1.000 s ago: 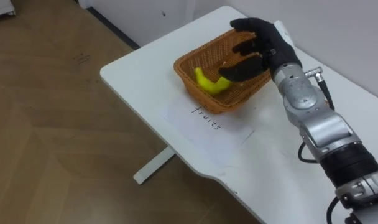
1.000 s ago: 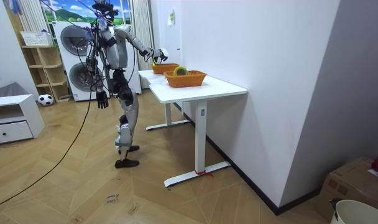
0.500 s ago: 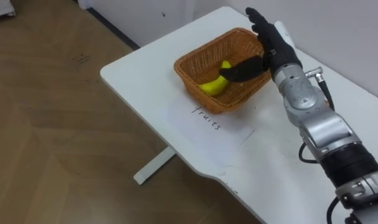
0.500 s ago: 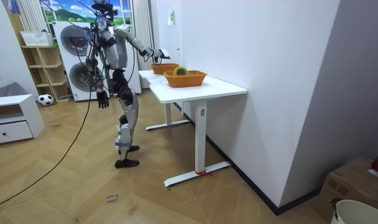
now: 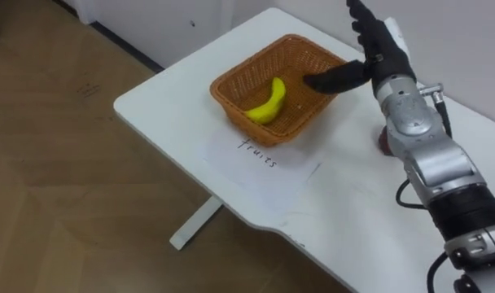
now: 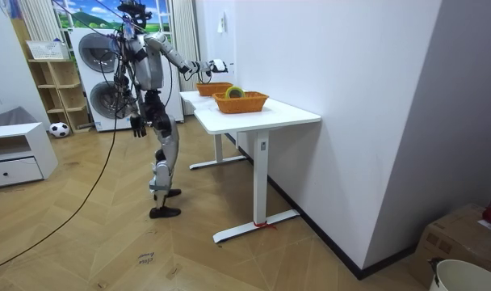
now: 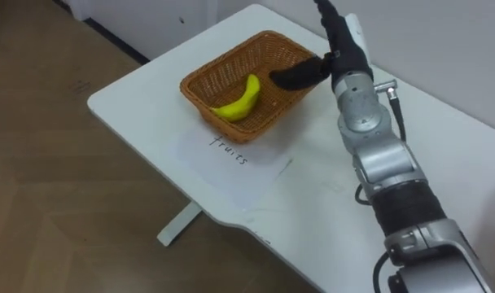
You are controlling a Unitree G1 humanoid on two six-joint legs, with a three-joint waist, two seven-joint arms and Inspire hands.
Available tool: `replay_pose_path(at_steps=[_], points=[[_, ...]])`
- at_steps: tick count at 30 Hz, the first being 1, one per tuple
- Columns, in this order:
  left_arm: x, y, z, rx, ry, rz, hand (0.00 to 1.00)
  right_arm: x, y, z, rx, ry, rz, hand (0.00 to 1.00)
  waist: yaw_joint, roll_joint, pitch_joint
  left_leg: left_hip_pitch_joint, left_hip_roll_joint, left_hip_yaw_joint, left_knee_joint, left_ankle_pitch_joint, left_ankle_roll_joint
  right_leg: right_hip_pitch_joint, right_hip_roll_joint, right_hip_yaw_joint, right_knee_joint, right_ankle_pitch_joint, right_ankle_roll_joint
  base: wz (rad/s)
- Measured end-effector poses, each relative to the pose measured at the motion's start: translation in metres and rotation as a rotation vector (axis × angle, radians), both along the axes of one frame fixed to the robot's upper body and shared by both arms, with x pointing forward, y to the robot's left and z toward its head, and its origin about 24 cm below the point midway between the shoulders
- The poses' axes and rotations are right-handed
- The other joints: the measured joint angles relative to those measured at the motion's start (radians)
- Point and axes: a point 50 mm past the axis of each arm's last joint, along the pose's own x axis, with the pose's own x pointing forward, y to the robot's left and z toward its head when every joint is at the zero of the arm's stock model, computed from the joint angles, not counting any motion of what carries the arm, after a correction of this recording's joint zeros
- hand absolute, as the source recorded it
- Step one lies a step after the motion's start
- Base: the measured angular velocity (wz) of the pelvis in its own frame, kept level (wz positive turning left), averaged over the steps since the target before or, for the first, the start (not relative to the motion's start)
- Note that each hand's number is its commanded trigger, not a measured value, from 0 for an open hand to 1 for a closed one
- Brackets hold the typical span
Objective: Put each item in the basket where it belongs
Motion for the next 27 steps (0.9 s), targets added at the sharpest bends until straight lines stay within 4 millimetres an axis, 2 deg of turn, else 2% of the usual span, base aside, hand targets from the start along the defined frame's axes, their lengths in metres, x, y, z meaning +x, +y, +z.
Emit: replay_pose_path(at_steps=[2,5,7,11,14,18,20,27], points=[[0.000,0.000,0.000,-0.003,-0.007,-0.002,0.00,0.000,-0.001,0.005,0.029,-0.027,-0.004,0.00,-0.024,-0.001,-0.0055,0.008,0.001,0.003,-0.002,0.000,0.000,0.005,0.000,0.001,0.000,0.000,0.000,-0.05],[0.002,-0.001,0.000,-0.009,-0.024,-0.010,0.00,-0.001,-0.003,0.011,0.072,-0.059,-0.008,0.00,-0.047,-0.002,-0.0063,0.009,0.001,0.003,-0.002,0.000,0.000,0.006,0.001,0.004,0.000,0.000,0.000,-0.02],[0.004,-0.001,0.001,-0.007,-0.036,-0.012,0.00,-0.001,-0.006,0.014,0.134,-0.077,-0.024,0.00,-0.064,-0.002,-0.0064,0.016,0.003,0.011,-0.004,0.000,0.000,0.007,0.001,0.022,0.000,0.000,0.000,-0.11],[0.004,-0.002,0.000,-0.007,-0.036,-0.012,0.00,-0.001,-0.009,0.017,0.143,-0.095,-0.040,0.00,-0.099,0.006,-0.0062,0.019,0.006,0.020,-0.006,-0.002,0.001,0.004,0.001,0.024,0.000,0.000,0.000,-0.10],[0.004,-0.006,-0.001,-0.017,-0.037,-0.008,0.00,-0.001,-0.017,0.022,0.161,-0.115,-0.070,0.00,-0.120,0.022,-0.0159,0.026,0.009,0.043,-0.014,-0.002,0.003,0.002,0.000,0.053,0.000,0.000,0.000,-0.21],[0.005,-0.006,-0.002,-0.015,-0.026,-0.008,0.00,-0.001,-0.019,0.022,0.162,-0.118,-0.082,0.00,-0.137,0.028,-0.0185,0.045,0.015,0.061,-0.027,-0.002,0.002,0.004,0.003,0.074,0.000,0.000,0.000,-0.18],[0.012,-0.007,-0.002,-0.017,-0.040,-0.012,0.00,-0.001,-0.022,0.023,0.160,-0.123,-0.099,0.00,-0.151,0.027,-0.0186,0.045,0.019,0.068,-0.031,0.000,0.000,0.001,0.004,0.081,-0.001,0.000,0.000,-0.06],[0.031,-0.009,0.000,-0.008,-0.097,-0.023,0.00,-0.002,-0.024,0.023,0.180,-0.126,-0.121,0.00,-0.158,0.021,-0.0168,0.058,0.023,0.085,-0.046,0.000,-0.001,0.000,0.008,0.106,-0.008,0.001,-0.001,-0.09]])
